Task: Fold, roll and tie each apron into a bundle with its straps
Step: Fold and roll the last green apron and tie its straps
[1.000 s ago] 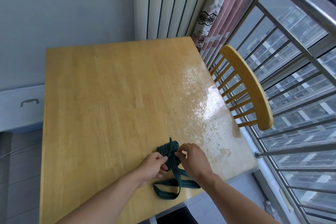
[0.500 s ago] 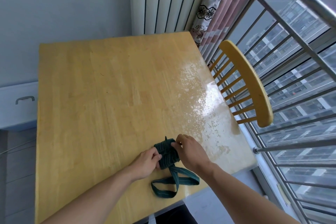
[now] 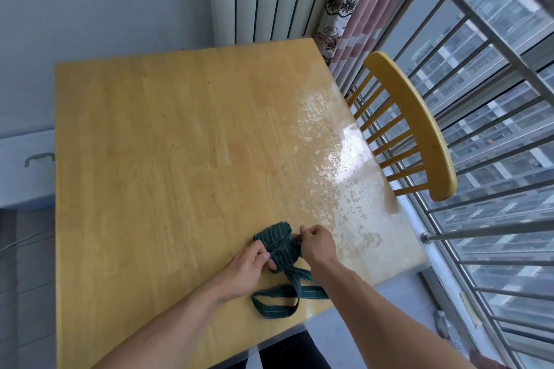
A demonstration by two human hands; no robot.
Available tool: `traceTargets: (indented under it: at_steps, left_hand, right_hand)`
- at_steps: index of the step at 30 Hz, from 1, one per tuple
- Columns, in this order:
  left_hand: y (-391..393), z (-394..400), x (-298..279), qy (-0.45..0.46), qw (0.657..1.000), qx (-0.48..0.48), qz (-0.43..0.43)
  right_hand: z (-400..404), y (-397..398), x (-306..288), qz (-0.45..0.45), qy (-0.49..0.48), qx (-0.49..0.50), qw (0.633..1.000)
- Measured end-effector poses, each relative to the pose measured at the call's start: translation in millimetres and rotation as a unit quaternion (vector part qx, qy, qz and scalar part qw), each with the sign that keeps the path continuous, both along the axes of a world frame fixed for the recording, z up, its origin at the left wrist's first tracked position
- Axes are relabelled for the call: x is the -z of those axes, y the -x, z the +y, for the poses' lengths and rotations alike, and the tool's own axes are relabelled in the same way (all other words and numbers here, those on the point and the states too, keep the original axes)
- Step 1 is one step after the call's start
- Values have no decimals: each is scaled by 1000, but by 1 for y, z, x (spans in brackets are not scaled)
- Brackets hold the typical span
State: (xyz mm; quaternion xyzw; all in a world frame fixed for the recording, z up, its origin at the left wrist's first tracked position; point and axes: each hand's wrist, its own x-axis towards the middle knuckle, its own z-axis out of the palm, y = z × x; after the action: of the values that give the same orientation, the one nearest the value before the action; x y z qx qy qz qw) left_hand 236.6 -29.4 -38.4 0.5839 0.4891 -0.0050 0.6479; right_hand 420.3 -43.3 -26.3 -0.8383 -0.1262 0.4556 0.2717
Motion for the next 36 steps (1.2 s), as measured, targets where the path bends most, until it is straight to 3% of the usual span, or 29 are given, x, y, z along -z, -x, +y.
traceTargets:
  at_steps: [3,6,9,13,16,18,21,25,30,33,36]
  left_hand:
    - [0,1,0,-6,1000,-9,9]
    - [-5,3,-3,-36,998,-40,39]
    - [0,1,-8,14,986,-161,32]
    - [19,-5,-14,-25,955,-292,45]
    - [22,-4,-17,-6,938,-342,54]
    - [20,-1,-19,10,943,-329,42]
    - [14,9,-29,37,959,-280,21]
    - [9,23,-56,80,967,-243,-6]
    - [3,39,-102,-19,988,-152,-25]
    - [-11,44,-128,-79,984,-155,-24]
    - [-29,45,-153,-78,981,-172,-49]
  right_hand:
    - [3,1,6,-16,16,-5,1000]
    - [9,-2,-1,-56,14,-76,995]
    - [10,-6,-21,-59,-33,-106,992]
    - [-6,-4,-48,-113,-104,-41,987]
    - [-26,10,-45,-72,-76,-162,981]
    - [-36,18,-33,-68,-54,-221,971]
    - [-31,19,-25,-73,-69,-180,979]
    - [-21,19,-49,3,-137,-192,972]
    - [-16,7,-100,19,-189,-237,953]
    - [-24,4,-124,56,-223,-206,951]
    - [-36,2,-139,67,-237,-174,953]
